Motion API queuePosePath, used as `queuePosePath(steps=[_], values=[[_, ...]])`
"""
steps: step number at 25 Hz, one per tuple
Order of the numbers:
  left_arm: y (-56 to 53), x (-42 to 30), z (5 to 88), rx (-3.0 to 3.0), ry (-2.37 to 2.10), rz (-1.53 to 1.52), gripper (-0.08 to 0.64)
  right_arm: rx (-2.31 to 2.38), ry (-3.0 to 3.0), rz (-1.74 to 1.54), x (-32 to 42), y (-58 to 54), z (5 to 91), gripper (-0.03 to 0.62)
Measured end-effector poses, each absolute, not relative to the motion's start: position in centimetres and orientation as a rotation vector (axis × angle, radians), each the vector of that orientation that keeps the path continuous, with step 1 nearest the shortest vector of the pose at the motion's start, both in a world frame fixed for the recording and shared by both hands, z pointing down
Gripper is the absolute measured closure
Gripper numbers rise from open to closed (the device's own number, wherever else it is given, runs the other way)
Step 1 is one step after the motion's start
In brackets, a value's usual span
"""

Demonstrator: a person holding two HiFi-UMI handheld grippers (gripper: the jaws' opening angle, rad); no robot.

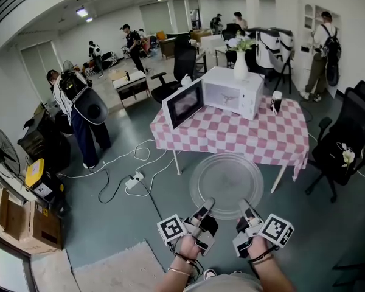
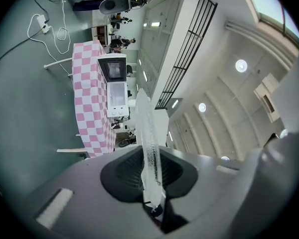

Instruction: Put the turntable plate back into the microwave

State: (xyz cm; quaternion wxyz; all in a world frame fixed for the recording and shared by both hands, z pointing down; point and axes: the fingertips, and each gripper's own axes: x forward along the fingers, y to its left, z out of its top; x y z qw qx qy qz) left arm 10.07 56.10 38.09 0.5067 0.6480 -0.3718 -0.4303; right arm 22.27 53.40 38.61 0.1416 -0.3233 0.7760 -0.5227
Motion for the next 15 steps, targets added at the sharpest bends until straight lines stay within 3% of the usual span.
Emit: queuePosePath(steps=[15], values=[[51.7,6.1,39.0,1.545,-0.878,-1.039,0.520,-0.876,2.273,-1.460,17.8,48.8,38.6,0.497]])
